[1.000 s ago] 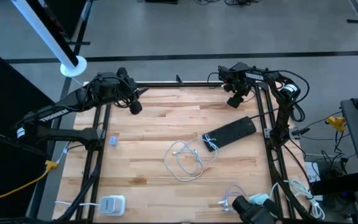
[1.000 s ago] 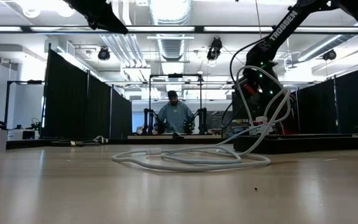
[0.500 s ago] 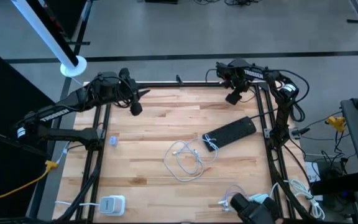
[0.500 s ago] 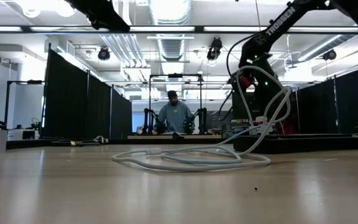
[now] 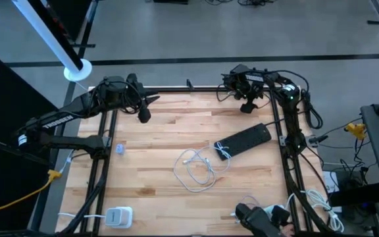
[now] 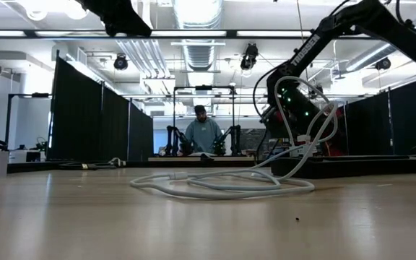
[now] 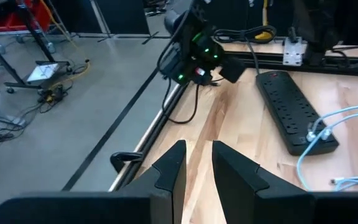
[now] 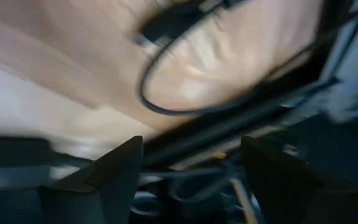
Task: Plug in charger cables
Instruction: Insert the top right black charger cable into the right white outlet extension
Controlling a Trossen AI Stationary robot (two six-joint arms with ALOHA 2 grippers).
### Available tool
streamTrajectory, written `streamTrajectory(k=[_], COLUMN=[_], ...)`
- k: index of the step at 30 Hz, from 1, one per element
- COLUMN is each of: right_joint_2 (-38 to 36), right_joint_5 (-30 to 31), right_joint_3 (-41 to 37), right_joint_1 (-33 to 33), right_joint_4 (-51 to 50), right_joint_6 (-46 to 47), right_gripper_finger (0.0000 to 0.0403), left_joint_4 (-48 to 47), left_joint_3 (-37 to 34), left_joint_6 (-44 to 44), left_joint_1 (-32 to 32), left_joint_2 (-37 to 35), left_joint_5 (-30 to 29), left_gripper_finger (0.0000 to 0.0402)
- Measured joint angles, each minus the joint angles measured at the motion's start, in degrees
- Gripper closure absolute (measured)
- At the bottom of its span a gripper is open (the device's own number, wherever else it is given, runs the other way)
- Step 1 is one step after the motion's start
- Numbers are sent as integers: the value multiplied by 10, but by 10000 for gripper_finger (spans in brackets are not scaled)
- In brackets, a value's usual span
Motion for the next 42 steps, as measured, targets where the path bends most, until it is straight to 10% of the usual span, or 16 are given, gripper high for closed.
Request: streamTrajectory(k=[10, 16, 31, 42], right_joint_2=[-2, 2, -49, -200], right_joint_5=[34, -51, -159, -94], right_joint_3=[51, 54, 19, -135], right_joint_1=[45, 52, 47, 36], right_joint_4=[9, 3, 56, 153], right_joint_6=[-63, -24, 322, 409], right_gripper_finger=[194, 183, 217, 390], left_joint_4=[-6, -4, -39, -55], left_joint_3=[0, 0, 0, 0], left_joint_6=[9, 23, 16, 34], left_joint_1=[0, 0, 0, 0], left_joint_2=[0, 0, 0, 0], left_joint_5=[9, 8, 7, 7], left_gripper_finger=[336, 336, 335, 335])
